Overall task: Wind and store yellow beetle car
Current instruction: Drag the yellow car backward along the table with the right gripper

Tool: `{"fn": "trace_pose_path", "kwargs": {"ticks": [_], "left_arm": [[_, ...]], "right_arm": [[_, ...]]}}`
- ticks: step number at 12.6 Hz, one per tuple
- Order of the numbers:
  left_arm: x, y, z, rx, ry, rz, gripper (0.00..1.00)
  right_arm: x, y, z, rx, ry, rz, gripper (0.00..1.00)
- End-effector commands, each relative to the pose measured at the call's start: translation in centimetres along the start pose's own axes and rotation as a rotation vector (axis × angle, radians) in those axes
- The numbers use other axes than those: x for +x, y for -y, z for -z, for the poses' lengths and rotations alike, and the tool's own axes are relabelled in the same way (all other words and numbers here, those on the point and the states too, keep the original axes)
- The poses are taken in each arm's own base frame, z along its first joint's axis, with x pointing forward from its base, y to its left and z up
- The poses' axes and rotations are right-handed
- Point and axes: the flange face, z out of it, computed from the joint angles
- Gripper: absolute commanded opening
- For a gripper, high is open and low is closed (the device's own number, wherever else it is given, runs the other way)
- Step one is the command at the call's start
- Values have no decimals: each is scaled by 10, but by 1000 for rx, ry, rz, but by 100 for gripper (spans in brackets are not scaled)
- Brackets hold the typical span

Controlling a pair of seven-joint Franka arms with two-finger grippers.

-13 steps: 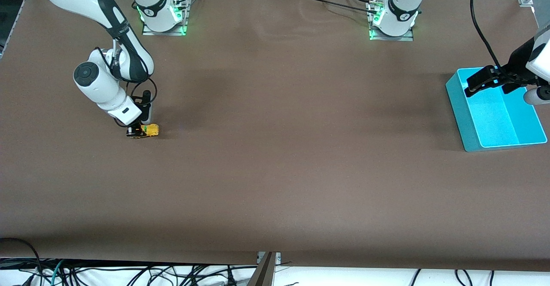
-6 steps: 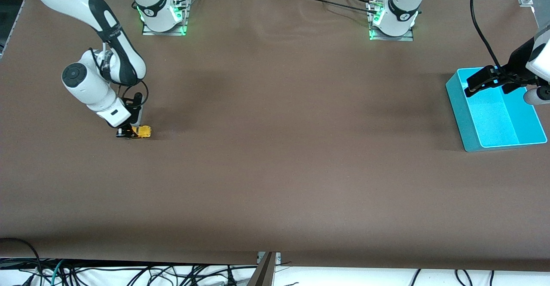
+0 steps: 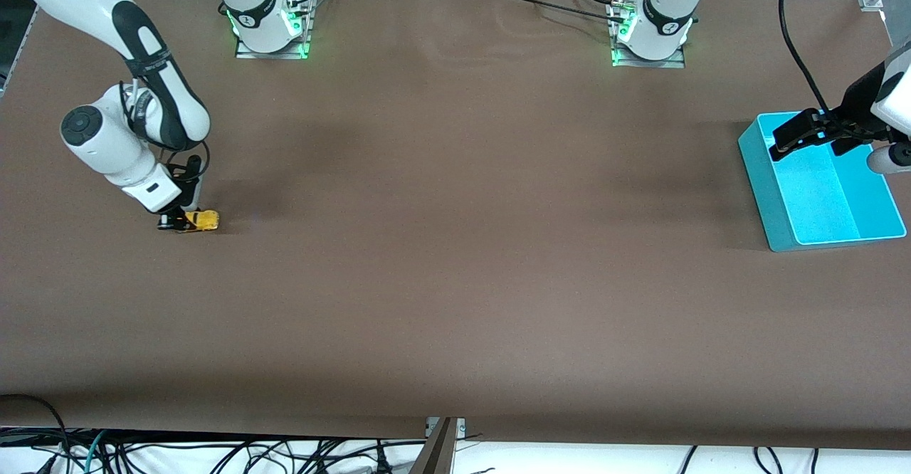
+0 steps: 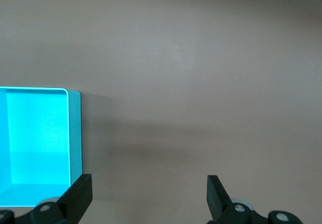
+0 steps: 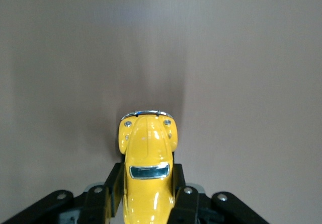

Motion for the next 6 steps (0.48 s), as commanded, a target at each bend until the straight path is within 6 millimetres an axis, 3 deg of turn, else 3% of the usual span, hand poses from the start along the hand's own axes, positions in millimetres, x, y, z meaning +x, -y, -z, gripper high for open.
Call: {"fn": "trace_pose_path", "kwargs": {"ticks": [1,4,5,6], "left_arm": [[3,-2,5,-20,-5,-13,100],[3,-2,5,-20,-5,-13,100],[3,-2,5,-20,-5,-13,100],[3,-2,5,-20,-5,-13,100]], "right_arm": [[-29,11,-34,40,-6,-13,21],[-45,13,-32,35,-1,-23,22],[-44,11,-32,34,-2,-22,27],[-41,10,-32,34,-5,-20,54]]}}
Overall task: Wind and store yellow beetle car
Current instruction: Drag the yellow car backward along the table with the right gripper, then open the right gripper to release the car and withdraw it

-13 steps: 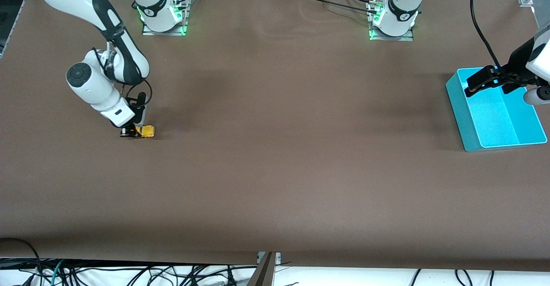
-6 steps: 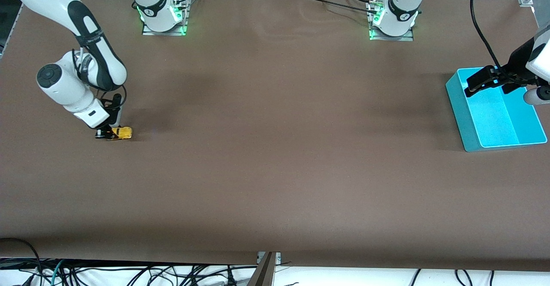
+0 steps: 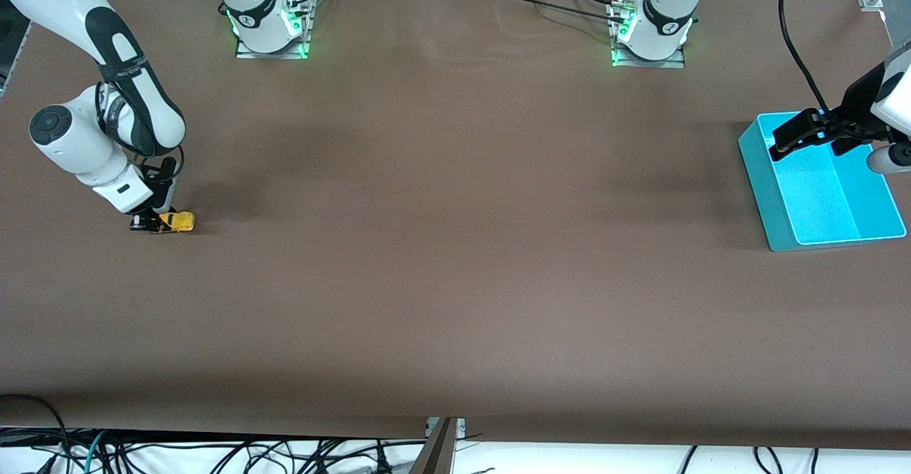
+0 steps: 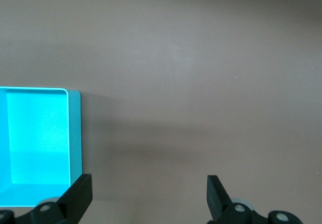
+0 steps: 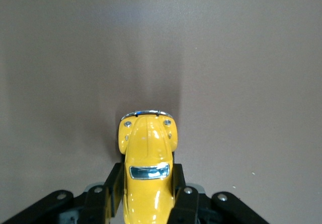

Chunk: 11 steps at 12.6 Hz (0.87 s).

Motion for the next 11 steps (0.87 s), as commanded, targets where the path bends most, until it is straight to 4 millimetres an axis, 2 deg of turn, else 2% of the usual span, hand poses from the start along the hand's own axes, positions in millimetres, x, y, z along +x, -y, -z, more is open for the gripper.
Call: {"fn": "trace_pose_path", "kwargs": {"ticks": [1,2,4,7,11], "left_arm": [[3,-3,5,-20,-5,-15,100],[3,-2,5,-20,-5,-13,100],[3,-2,5,-20,-5,-13,100],[3,-2,5,-20,-5,-13,100],[3,-2,6,-20,-6,-13,100]], "right_arm": [[6,3,-29,34,-27,14,98],[10,-4,-23,35,-34,22,100],[18,-38,6,53,-71,41,100],[11,-82,45,102,-108,50,100],[8,-100,75,93,-113,47,100]]}}
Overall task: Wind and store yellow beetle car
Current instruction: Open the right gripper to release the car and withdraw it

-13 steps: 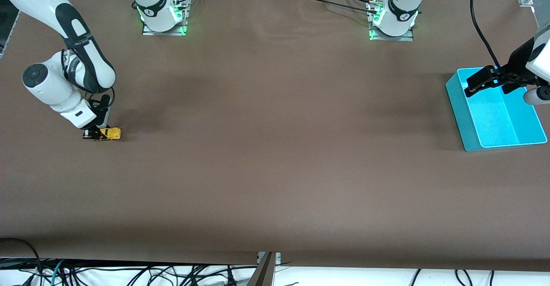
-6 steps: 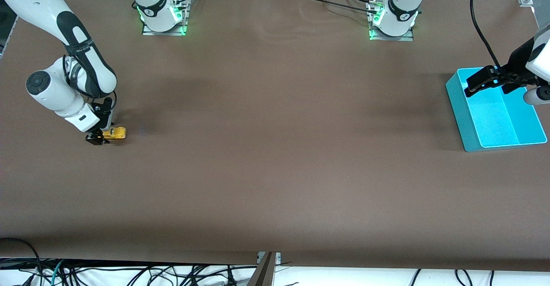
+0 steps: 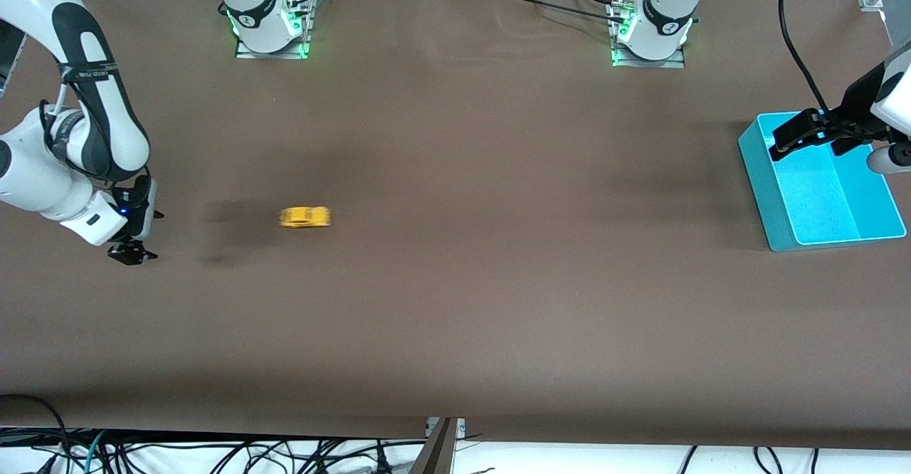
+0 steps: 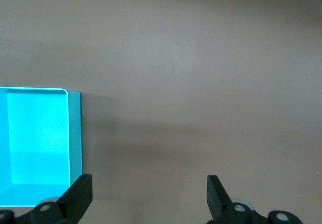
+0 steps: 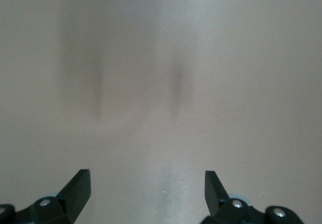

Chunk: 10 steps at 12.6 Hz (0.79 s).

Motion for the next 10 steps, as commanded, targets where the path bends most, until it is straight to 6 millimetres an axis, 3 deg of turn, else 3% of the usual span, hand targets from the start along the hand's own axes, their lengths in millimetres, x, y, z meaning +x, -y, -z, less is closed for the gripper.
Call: {"fn": "trace_pose_path", "kwargs": {"ticks": [1,5,8,10], "left_arm": [[3,-2,5,-20,-5,-13,100],[3,-2,5,-20,-5,-13,100],[3,-3,6,-19,-6,-15,100],[3,-3,6,-22,-6,-15,100]], "right_arm": [[1,-3,27,-23,-15,1,100],[8,-26,76,-12,-39,-184,100],[36,-57,136,-5,-66,-408,100],[59,-63,158,41,-78,-598,100]]}}
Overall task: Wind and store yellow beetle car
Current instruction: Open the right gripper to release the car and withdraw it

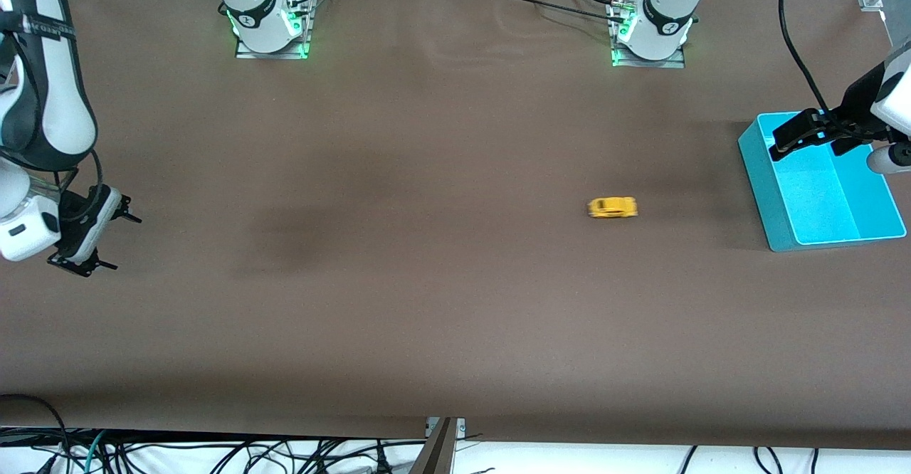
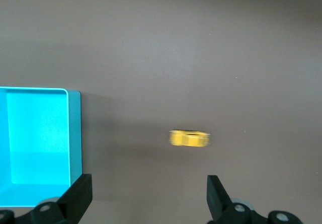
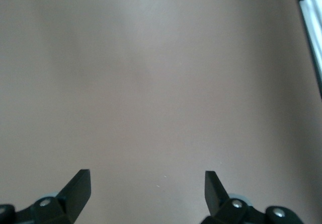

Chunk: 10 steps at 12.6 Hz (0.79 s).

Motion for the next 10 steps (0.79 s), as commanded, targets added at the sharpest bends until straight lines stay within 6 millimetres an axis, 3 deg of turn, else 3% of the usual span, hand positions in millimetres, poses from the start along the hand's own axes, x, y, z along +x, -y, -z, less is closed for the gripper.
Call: {"fn": "trace_pose_path", "kwargs": {"ticks": [1,3,7,10], "left_arm": [[3,-4,6,-14,-7,-20,100],[6,-22,-8,-5,16,-51,100],[7,-19,-8,-9,15,-53,100],[9,-14,-9,-10,18,-38,100]], "right_arm": [[31,4,36,44,-15,-224,100],[49,9,55,58,-7,-416,100],[75,18,82,84,32,-790,100],[101,31,91,53,61,-888,100]]}}
